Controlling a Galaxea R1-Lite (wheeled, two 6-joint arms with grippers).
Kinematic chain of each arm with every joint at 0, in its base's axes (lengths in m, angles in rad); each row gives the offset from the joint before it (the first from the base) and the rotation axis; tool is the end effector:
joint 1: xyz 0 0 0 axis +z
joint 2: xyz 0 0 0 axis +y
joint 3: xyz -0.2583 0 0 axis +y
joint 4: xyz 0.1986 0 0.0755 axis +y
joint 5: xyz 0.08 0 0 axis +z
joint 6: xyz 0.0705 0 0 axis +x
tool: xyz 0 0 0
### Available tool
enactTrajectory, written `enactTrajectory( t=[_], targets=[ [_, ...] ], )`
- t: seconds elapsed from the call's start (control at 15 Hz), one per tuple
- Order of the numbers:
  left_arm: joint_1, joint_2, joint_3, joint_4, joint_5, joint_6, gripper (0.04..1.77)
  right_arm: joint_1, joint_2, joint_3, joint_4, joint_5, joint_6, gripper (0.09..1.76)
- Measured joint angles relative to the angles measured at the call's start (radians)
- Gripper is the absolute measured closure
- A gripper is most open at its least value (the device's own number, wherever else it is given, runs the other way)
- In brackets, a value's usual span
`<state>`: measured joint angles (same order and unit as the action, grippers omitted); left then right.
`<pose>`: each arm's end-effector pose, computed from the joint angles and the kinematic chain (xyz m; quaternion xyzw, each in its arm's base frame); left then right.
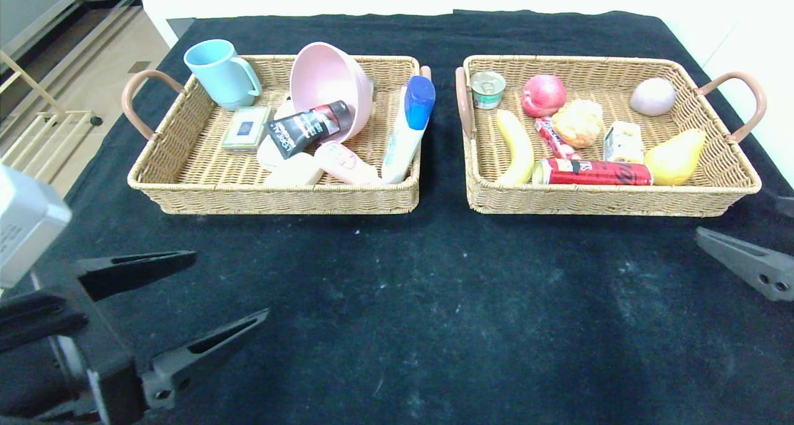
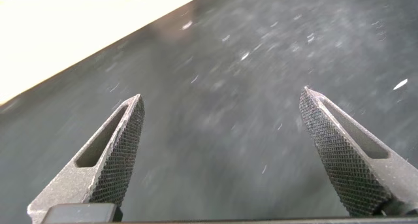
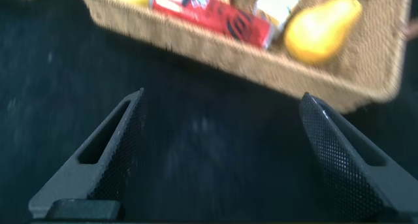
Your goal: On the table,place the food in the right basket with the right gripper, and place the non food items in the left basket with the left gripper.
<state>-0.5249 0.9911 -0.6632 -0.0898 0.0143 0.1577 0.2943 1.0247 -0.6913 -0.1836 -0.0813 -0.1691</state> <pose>0.1884 -0.1079 0.1881 0.1072 0.0944 -0.2590 0.9553 0.2187 0.0603 0.2047 -0.0977 0.0643 0.1118 0.9868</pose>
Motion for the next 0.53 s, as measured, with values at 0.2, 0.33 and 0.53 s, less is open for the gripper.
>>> enactTrajectory(
  t=[0.2,0.33,0.53],
  targets=[
    [0.073,-0.147,-0.022,0.175,0.018,0.006,0.09,-0.012,-0.192,-0.017,0.255,-0.005,0.000,0.15],
    [0.123,-0.245,-0.040,0.296,0.021,0.011,0.09,-0.016,-0.335,-0.039,0.430,-0.016,0.002,0.15],
    [0.220,-0.380,-0.120,0.521,-0.003,0.036,0.09,-0.065,-0.520,-0.089,0.663,-0.047,0.002,0.15]
  ],
)
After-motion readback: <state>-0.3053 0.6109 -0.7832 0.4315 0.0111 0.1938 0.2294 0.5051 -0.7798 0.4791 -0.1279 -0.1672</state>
